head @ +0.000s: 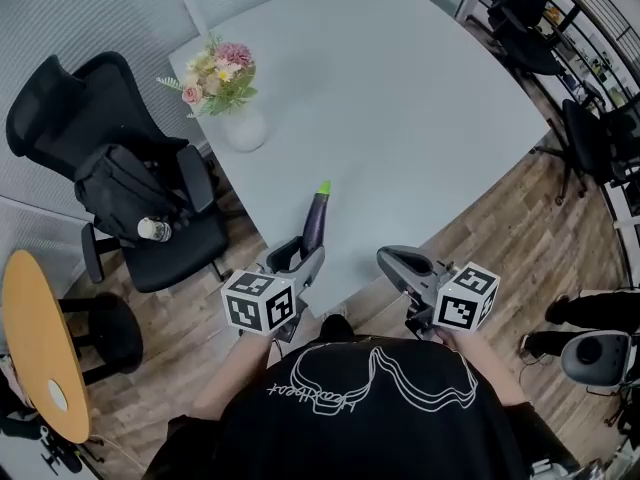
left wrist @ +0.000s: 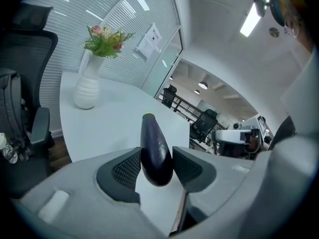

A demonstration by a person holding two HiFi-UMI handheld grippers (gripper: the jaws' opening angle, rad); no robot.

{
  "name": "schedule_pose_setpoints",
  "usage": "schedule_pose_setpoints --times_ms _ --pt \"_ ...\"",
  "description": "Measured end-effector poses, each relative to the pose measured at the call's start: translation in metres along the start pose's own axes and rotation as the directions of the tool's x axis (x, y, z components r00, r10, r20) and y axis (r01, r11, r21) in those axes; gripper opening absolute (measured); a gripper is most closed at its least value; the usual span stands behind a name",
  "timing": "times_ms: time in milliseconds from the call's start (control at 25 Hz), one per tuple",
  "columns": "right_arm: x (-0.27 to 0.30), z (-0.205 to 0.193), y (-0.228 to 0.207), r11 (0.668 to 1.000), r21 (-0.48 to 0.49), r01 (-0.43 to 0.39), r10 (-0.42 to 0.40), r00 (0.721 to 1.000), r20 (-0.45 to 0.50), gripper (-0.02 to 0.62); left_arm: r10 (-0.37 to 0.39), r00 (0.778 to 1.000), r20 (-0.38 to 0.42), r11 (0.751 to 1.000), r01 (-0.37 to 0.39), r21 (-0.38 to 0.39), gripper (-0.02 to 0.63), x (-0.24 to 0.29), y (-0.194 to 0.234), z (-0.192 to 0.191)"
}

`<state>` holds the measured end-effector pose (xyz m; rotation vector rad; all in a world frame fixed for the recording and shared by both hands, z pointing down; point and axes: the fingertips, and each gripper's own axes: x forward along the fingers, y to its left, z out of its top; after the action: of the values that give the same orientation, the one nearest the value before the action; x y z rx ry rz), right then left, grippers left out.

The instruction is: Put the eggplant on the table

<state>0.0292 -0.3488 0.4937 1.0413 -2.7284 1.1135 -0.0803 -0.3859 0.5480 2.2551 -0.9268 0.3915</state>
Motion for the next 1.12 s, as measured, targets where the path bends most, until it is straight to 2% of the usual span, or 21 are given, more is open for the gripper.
schedule_pose_setpoints --times_ms 600,880,1120 --pt "0.021 -0.009 -0.042 0.995 0.075 0.072 -0.07 0.997 -0.027 0.009 0.055 0.988 -0.143 0.998 -0.054 0.012 0.202 0.058 0.061 -0.032" --pt "0.028 -0.009 -0.054 0.993 0.095 0.073 -0.071 0.997 -0.029 0.009 0.054 0.982 -0.178 0.999 -0.052 0.018 0.204 0.07 0.069 -0.038" --pt "0.03 -0.007 -0.055 0.993 0.102 0.066 -0.063 0.997 -0.036 0.009 0.048 0.983 -0.176 0.999 -0.047 0.006 0.203 0.072 0.071 -0.036"
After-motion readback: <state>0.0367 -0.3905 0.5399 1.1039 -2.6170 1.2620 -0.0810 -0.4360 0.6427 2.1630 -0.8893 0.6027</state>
